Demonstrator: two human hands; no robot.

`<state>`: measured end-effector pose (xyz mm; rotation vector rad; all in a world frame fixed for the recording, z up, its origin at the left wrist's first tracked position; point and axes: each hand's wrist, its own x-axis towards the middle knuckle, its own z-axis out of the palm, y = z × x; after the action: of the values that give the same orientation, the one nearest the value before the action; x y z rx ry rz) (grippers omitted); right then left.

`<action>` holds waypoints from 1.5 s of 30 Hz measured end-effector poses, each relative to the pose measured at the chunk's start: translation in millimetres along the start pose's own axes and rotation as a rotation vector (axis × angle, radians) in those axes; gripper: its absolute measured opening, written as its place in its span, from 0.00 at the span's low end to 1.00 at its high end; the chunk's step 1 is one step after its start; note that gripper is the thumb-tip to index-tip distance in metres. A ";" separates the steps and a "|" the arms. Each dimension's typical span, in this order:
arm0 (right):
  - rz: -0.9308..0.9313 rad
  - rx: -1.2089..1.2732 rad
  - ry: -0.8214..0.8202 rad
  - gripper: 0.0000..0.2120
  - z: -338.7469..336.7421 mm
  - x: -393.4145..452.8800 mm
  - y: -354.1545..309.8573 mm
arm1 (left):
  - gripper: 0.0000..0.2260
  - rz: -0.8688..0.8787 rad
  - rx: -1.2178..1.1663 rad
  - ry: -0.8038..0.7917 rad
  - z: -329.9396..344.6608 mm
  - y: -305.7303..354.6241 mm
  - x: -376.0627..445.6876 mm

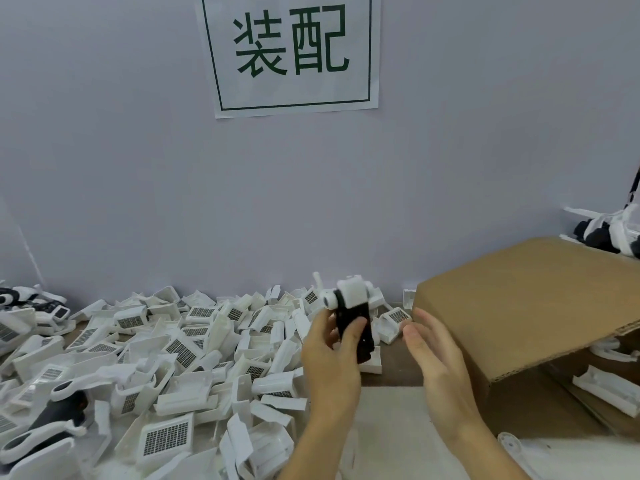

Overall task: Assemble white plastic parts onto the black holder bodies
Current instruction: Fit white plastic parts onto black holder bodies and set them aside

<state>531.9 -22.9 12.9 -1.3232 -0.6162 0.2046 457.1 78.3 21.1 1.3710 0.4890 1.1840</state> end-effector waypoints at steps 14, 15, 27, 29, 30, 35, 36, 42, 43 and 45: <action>0.235 -0.180 -0.064 0.12 5.8 1.8 3.0 | 0.17 -0.555 -0.477 0.029 -5.1 12.2 9.0; 0.253 -0.210 -0.106 0.12 7.1 1.0 2.4 | 0.16 -0.546 -0.501 0.023 -5.2 12.0 9.4; 0.310 -0.100 -0.452 0.14 11.6 -6.4 -2.8 | 0.15 -0.447 -0.326 -0.043 -9.1 3.4 6.4; 0.307 -0.118 -0.411 0.14 14.5 -7.4 -2.1 | 0.15 -0.445 -0.274 -0.057 -7.9 0.9 5.2; 0.300 -0.131 -0.390 0.11 16.5 -7.9 -1.4 | 0.15 -0.446 -0.261 -0.061 -7.0 -0.3 4.9; 0.295 -0.121 -0.328 0.05 22.4 -9.4 0.9 | 0.13 -0.426 -0.247 -0.112 -3.8 -9.5 4.9; 0.302 -0.109 -0.326 0.05 22.3 -9.1 0.6 | 0.12 -0.422 -0.252 -0.129 -3.3 -9.3 4.3; 0.331 -0.086 -0.351 0.08 20.8 -6.9 4.8 | 0.09 -0.389 -0.234 -0.133 -1.3 -12.9 2.2; 0.333 -0.084 -0.355 0.09 20.9 -6.8 5.1 | 0.09 -0.387 -0.237 -0.130 -1.1 -13.1 2.3; 0.334 -0.080 -0.363 0.10 20.6 -6.9 5.1 | 0.09 -0.383 -0.242 -0.124 -1.3 -13.5 2.7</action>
<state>516.3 -7.6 8.4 -1.4748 -0.7081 0.7106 461.9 84.0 9.5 1.0767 0.4777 0.8113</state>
